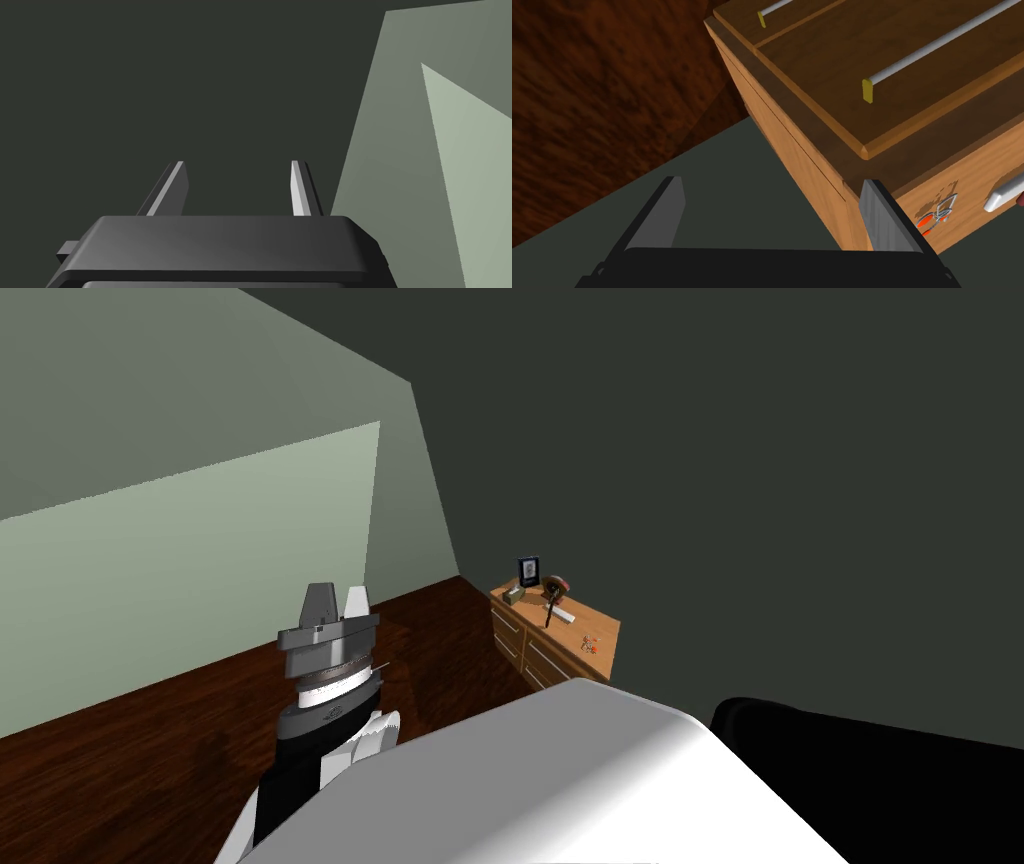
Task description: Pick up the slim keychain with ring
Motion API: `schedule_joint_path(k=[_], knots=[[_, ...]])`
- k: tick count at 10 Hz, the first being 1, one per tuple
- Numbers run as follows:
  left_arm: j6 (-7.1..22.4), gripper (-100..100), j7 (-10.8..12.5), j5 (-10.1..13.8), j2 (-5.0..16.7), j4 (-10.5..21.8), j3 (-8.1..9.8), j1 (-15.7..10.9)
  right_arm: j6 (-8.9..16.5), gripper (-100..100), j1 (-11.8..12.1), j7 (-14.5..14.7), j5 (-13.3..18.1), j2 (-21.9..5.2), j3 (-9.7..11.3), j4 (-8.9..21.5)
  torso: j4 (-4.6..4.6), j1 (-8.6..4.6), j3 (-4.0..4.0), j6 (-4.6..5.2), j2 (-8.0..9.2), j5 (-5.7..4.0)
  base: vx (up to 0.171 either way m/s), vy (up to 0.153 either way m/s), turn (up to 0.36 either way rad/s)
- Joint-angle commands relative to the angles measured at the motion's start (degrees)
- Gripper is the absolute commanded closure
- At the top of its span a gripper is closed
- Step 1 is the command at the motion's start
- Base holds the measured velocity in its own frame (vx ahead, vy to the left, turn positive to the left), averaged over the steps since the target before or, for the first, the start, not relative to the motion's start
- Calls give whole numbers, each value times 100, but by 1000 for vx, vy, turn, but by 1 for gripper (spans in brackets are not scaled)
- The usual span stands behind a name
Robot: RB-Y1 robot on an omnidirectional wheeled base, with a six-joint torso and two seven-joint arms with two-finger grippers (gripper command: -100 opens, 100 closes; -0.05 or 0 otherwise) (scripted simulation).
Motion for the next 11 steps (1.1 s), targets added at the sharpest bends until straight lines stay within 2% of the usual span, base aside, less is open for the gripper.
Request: schedule_joint_path(k=[1, 2, 3, 6, 11], knots=[[0, 0, 0, 0, 0, 0, 0, 0, 215, -100, 146, -102, 63, -250, 4, 179, 0, 0, 0, 0, 0, 0, 80, -22, 481], [0, 0, 0, 0, 0, 0, 0, 0, 348, -100, 204, -178, 91, -428, -11, 250, -2, -5, -4, 0, -7, -2, 80, -34, 416], [0, 0, 0, 0, 0, 0, 1, 1, 353, -100, 204, -178, 91, -428, -11, 250, -2, -6, -6, 3, -9, -2, 64, -32, 153], [0, 0, 0, 0, 0, 0, 1, 1, 696, -100, 281, -415, 188, -932, -63, 423, -3, -4, -9, 1, -16, -1, 88, -38, 391], [0, 0, 0, 0, 1, 0, 1, 2, 1047, -100, 177, -771, 354, -1557, -135, 593, -7, -7, -19, 4, -31, -3, 99, -61, 344]])
